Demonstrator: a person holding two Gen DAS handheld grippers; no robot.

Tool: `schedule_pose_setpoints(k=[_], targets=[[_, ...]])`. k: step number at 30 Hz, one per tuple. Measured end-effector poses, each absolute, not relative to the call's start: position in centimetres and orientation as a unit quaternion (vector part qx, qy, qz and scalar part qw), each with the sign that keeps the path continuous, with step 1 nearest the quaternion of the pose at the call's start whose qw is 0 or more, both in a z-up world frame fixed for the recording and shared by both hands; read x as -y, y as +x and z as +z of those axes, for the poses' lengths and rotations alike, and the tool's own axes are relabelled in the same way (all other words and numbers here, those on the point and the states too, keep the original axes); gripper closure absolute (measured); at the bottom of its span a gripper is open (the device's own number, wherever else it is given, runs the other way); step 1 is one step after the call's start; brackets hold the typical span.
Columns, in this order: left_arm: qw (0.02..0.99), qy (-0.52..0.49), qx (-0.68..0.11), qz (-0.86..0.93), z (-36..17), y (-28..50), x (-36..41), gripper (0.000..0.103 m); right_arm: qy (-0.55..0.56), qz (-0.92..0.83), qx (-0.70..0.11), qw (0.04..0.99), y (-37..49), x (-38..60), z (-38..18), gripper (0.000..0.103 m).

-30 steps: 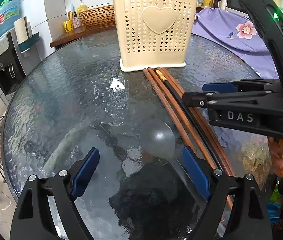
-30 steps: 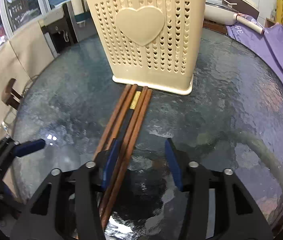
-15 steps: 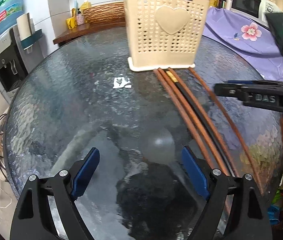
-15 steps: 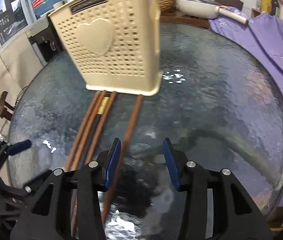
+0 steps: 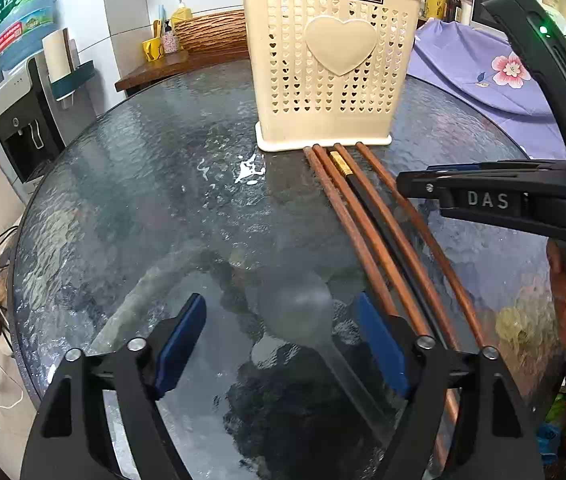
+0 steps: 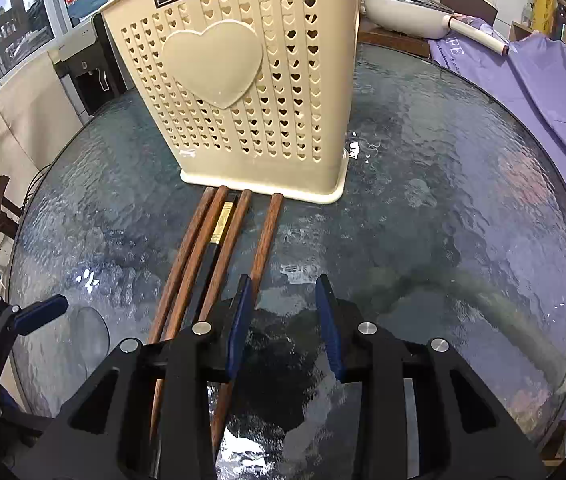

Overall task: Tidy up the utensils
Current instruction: 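Grasp the clear plastic spoon with left tool while right tool grasps a brown chopstick, then lift the clear spoon with left tool while right tool raises brown chopstick over holder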

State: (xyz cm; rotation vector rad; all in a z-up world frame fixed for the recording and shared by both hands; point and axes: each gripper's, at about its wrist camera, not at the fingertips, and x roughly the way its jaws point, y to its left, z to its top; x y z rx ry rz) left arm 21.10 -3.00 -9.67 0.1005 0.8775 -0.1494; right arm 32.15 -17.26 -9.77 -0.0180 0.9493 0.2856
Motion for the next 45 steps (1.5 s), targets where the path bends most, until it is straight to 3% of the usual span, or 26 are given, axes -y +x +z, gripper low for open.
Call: schedule_pose_setpoints(k=[9, 14, 29, 45], targets=[[0.906, 0.040, -0.415, -0.065, -9.5, 20.8, 3.4, 0.049, -0.013, 0.129, -0.458, 0.879, 34.3, 15.6, -10.1, 0.081], [0.907, 0.041, -0.414, -0.066, -9.4, 20.9, 3.4, 0.067, -0.027, 0.112, -0.449, 0.886, 34.4, 14.2, -10.3, 0.090], [0.917, 0.022, -0.386, -0.095, -7.7, 21.7, 2.4, 0.067, 0.026, 0.135, -0.427, 0.894, 33.1, 17.3, -9.2, 0.095], [0.952, 0.014, -0.282, -0.118, -2.6, 21.1, 0.6, 0.067, 0.058, 0.185, -0.312, 0.930, 28.6, 20.1, 0.2, 0.095]])
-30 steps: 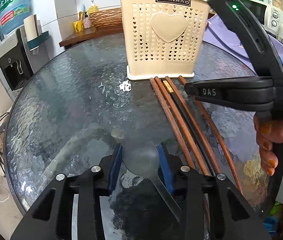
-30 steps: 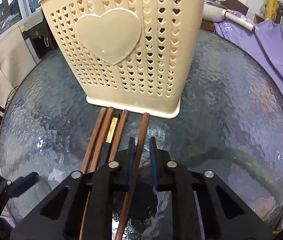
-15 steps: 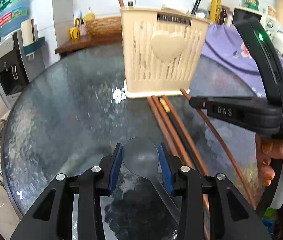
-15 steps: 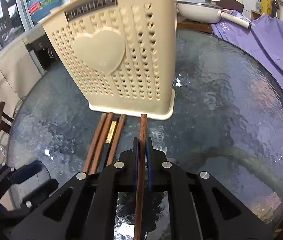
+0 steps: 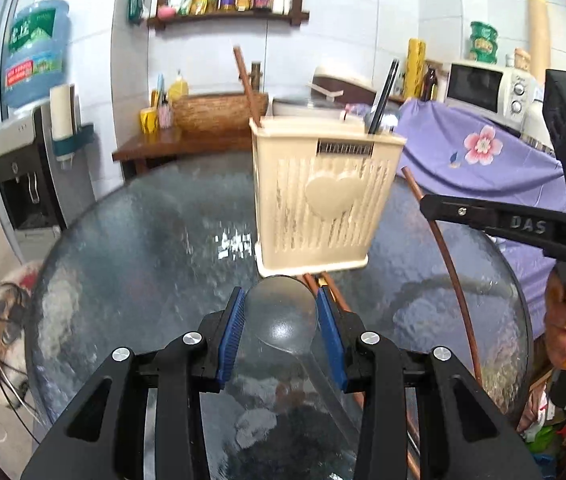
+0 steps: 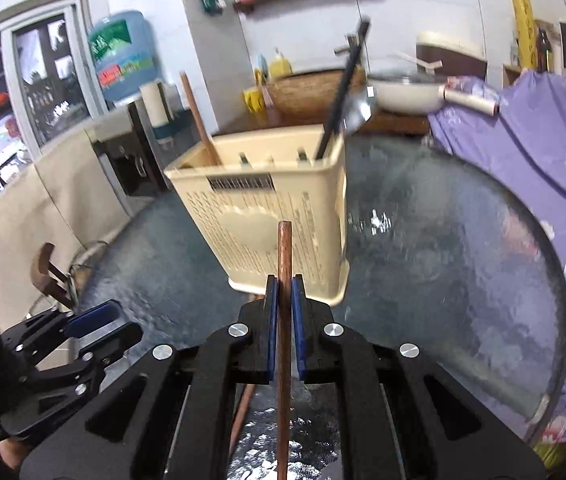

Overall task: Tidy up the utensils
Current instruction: 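Lift the clear spoon with left tool while right tool raises brown chopstick over holder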

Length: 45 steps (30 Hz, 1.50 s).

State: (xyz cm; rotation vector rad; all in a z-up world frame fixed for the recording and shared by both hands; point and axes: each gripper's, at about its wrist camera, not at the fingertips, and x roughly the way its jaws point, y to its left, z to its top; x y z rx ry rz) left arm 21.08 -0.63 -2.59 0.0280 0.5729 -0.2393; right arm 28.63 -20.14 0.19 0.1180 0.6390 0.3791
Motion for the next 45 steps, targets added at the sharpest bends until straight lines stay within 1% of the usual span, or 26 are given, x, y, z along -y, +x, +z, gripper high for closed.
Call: schedule_pose_setpoints(k=[10, 25, 31, 39, 45], targets=[[0.959, 0.008, -0.252, -0.127, -0.9, 20.6, 0.3, 0.067, 0.057, 0.208, -0.274, 0.937, 26.0, 21.1, 3.9, 0.095], [0.964, -0.003, -0.227, -0.142, 1.1, 20.5, -0.2, 0.067, 0.049, 0.226, -0.257, 0.938, 24.9, 21.4, 5.9, 0.095], [0.965, 0.000, -0.217, -0.149, 2.2, 20.7, -0.1, 0.067, 0.061, 0.237, -0.245, 0.938, 25.0, 22.1, 7.5, 0.095], [0.973, 0.011, -0.180, -0.146, 5.2, 21.8, -0.2, 0.067, 0.033, 0.249, -0.215, 0.944, 25.3, 21.4, 11.7, 0.095], [0.977, 0.014, -0.153, -0.146, 8.8, 24.4, -0.5, 0.067, 0.005, 0.250, -0.195, 0.948, 26.7, 20.5, 15.7, 0.095]])
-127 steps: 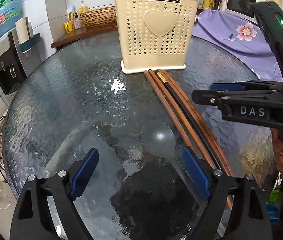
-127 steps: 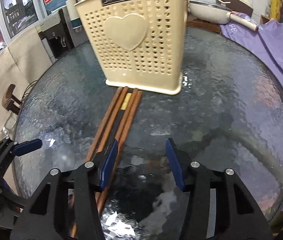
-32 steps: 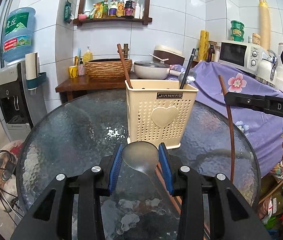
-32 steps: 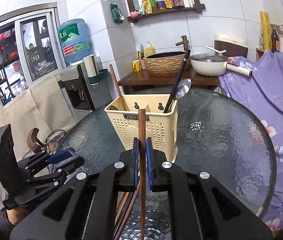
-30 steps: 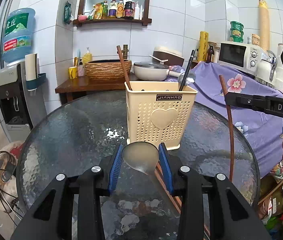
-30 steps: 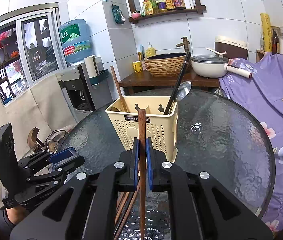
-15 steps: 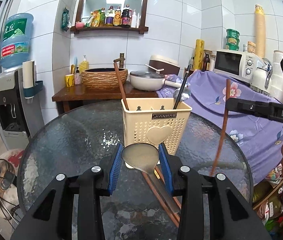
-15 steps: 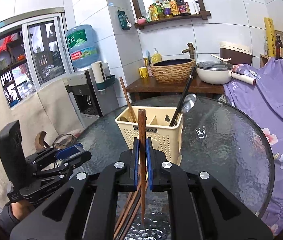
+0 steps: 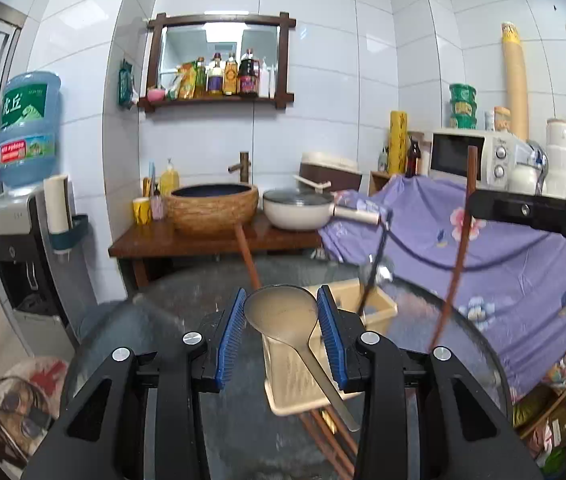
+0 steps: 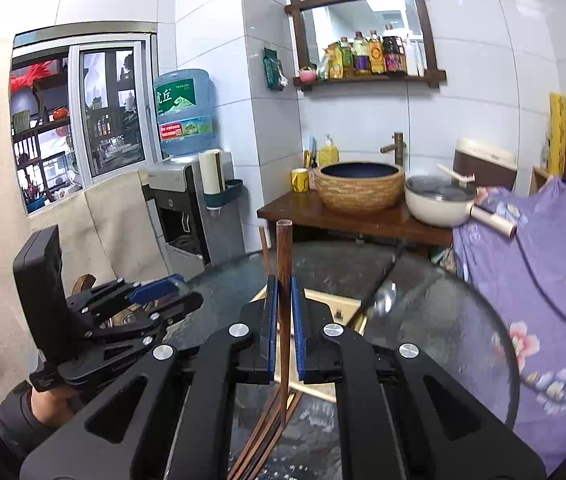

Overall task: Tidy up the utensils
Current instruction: 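Lift the clear spoon with left tool while right tool raises brown chopstick over holder, then lower clear spoon into holder, open left tool while right tool drops chopstick in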

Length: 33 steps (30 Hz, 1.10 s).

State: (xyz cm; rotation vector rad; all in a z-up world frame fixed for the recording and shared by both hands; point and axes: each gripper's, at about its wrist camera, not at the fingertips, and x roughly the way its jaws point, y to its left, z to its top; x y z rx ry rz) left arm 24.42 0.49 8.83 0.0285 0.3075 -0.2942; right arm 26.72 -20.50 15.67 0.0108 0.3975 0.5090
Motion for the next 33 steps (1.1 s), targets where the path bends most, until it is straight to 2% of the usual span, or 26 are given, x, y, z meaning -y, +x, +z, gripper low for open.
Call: schedule_pose_setpoints(k=[7, 13, 33], targets=[[0.984, 0.024, -0.115, -0.133, 13.4, 28.0, 0.4, 0.067, 0.018, 0.240, -0.166, 0.956, 29.2, 20.6, 21.0, 0.095], [0.987, 0.043, -0.109, -0.107, 13.9, 31.1, 1.4, 0.067, 0.021, 0.212, -0.137, 0.967, 32.1, 20.1, 23.8, 0.095], [0.976, 0.052, -0.182, -0.111, 5.1, 33.1, 2.8, 0.067, 0.041, 0.187, -0.221, 0.956, 36.3, 19.9, 12.6, 0.095]])
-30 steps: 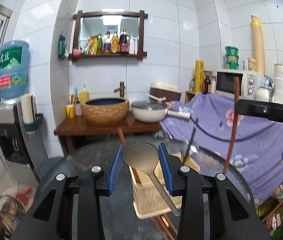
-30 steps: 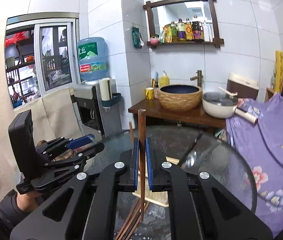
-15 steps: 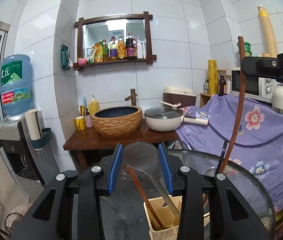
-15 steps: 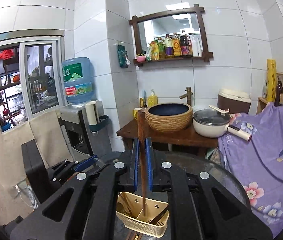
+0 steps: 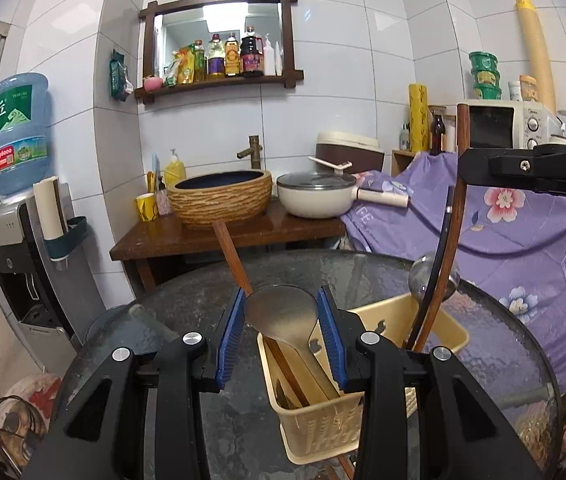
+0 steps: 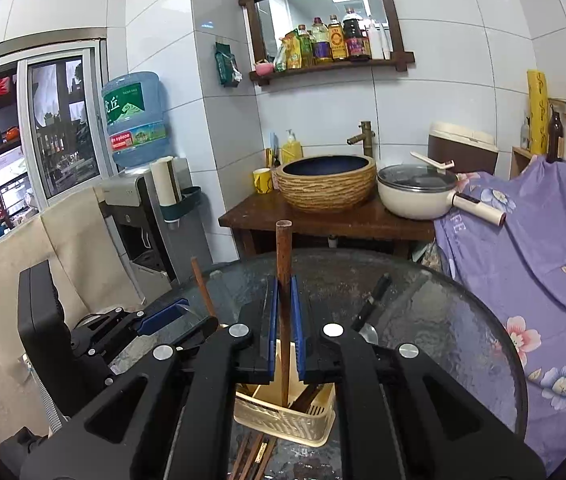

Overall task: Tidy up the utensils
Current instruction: 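Lower clear spoon into holder, open left tool while right tool drops chopstick in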

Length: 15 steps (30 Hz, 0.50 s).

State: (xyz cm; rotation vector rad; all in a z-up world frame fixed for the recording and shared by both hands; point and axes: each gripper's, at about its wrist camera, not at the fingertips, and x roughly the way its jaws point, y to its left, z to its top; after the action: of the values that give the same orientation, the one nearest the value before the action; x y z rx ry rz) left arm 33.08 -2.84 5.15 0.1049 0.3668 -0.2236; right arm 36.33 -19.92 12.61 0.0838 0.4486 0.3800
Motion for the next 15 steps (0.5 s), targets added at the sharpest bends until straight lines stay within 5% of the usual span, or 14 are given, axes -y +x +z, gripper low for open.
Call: schedule_pose_setpoints(k=[13, 15], targets=[[0.969, 0.068, -0.202, -0.122, 2.3, 33.0, 3.6, 0.067, 0.041, 0.176, -0.241, 0.953, 36.5, 20.2, 9.9, 0.095], [0.970, 0.069, -0.199, -0.122, 2.5, 32.8, 3.7, 0.054, 0.045, 0.176, -0.241, 0.954, 36.6, 20.4, 9.8, 0.095]])
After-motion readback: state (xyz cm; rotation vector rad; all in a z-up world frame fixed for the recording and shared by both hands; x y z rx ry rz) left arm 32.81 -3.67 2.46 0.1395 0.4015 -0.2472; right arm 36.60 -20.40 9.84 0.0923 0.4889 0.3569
